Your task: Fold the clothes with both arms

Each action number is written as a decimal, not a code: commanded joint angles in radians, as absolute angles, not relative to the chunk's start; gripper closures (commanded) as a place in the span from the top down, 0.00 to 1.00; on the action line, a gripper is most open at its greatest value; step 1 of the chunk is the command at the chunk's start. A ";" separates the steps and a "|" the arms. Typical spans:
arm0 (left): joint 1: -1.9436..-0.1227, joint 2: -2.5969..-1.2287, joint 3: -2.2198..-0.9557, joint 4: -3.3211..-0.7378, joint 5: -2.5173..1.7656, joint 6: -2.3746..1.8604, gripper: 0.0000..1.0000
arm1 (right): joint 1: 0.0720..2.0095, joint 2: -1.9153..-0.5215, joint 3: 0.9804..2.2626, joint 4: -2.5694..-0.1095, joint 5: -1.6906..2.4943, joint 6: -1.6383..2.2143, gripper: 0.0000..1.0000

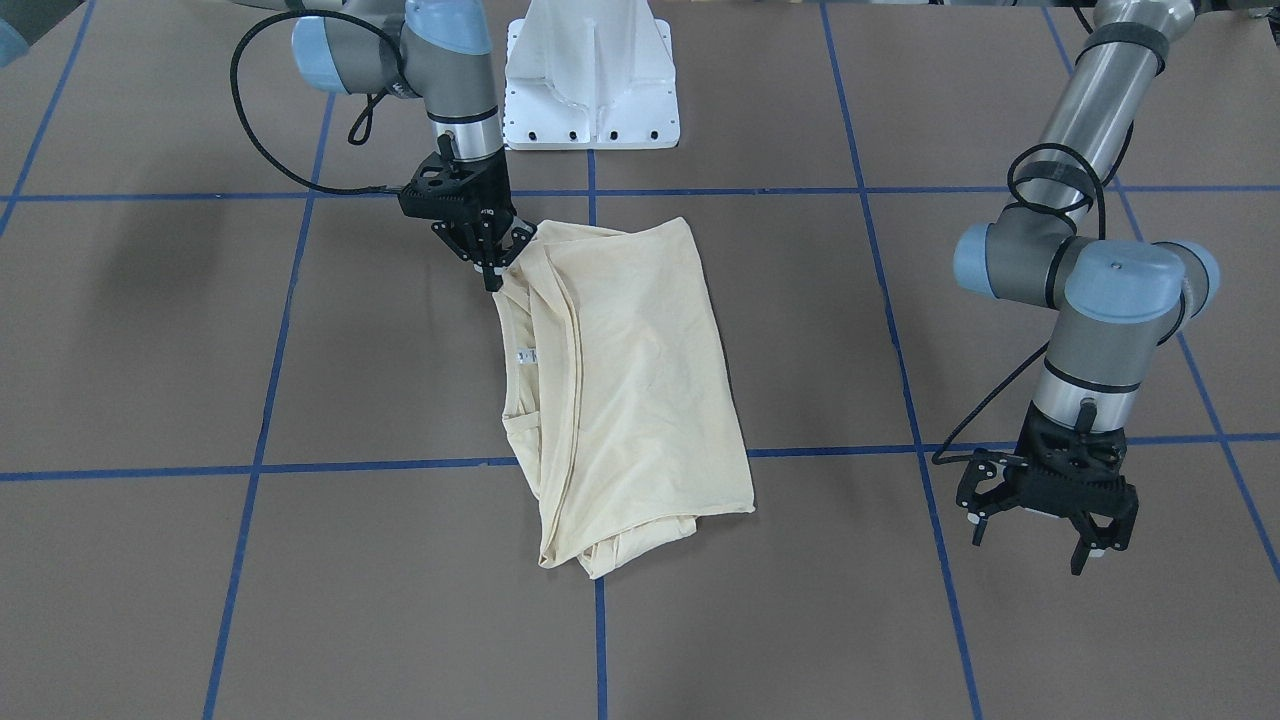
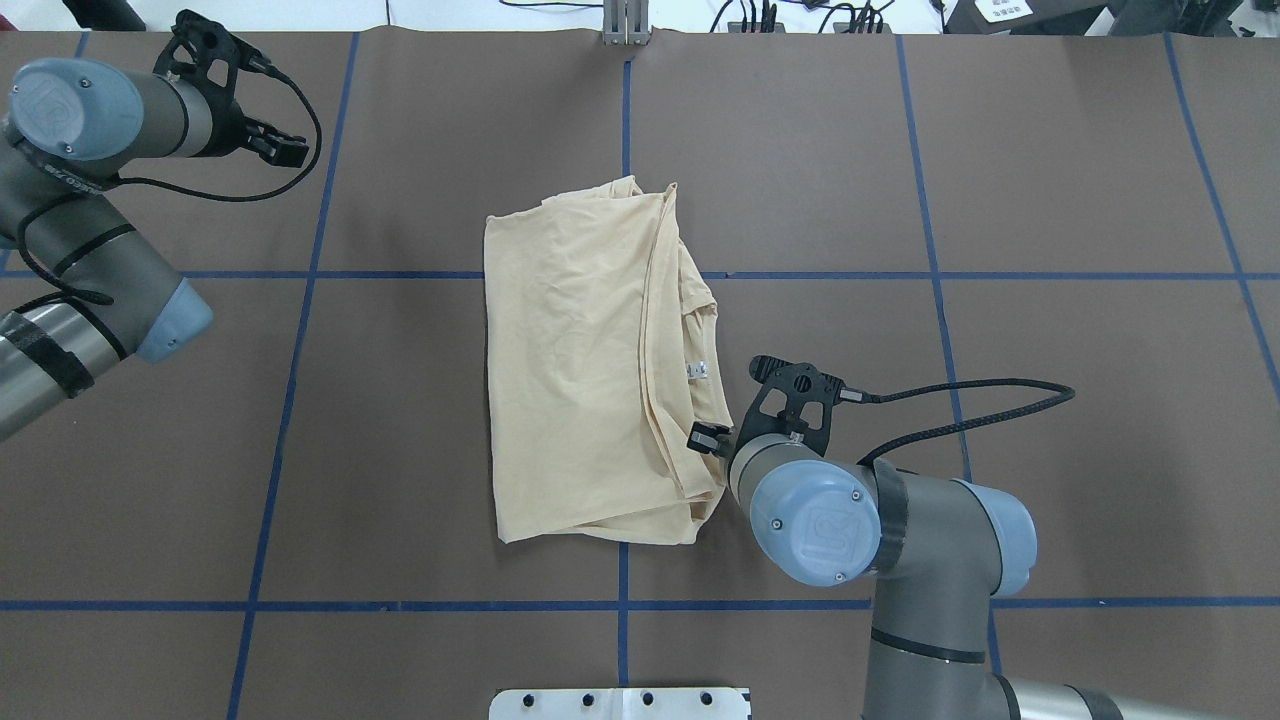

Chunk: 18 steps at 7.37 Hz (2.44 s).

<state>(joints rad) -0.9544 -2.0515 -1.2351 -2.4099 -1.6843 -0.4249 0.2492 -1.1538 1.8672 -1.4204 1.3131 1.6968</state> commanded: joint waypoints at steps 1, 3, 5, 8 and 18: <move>-0.953 -2.052 -1.235 -2.410 -1.684 -0.425 1.00 | 0.229 -1.160 1.885 -1.420 1.293 1.710 0.00; -0.953 -2.051 -1.236 -2.410 -1.684 -0.439 1.00 | 0.244 -1.158 1.884 -1.428 1.305 1.643 1.00; -0.951 -2.051 -1.236 -2.410 -1.700 -0.462 1.00 | 0.316 -1.082 1.830 -1.428 1.330 1.441 1.00; -0.951 -2.029 -1.255 -2.410 -1.720 -0.462 1.00 | 0.331 -0.887 1.611 -1.433 1.402 1.343 0.74; -0.951 -2.023 -1.261 -2.410 -1.720 -0.485 1.00 | 0.337 -0.998 1.783 -1.563 1.437 1.259 0.00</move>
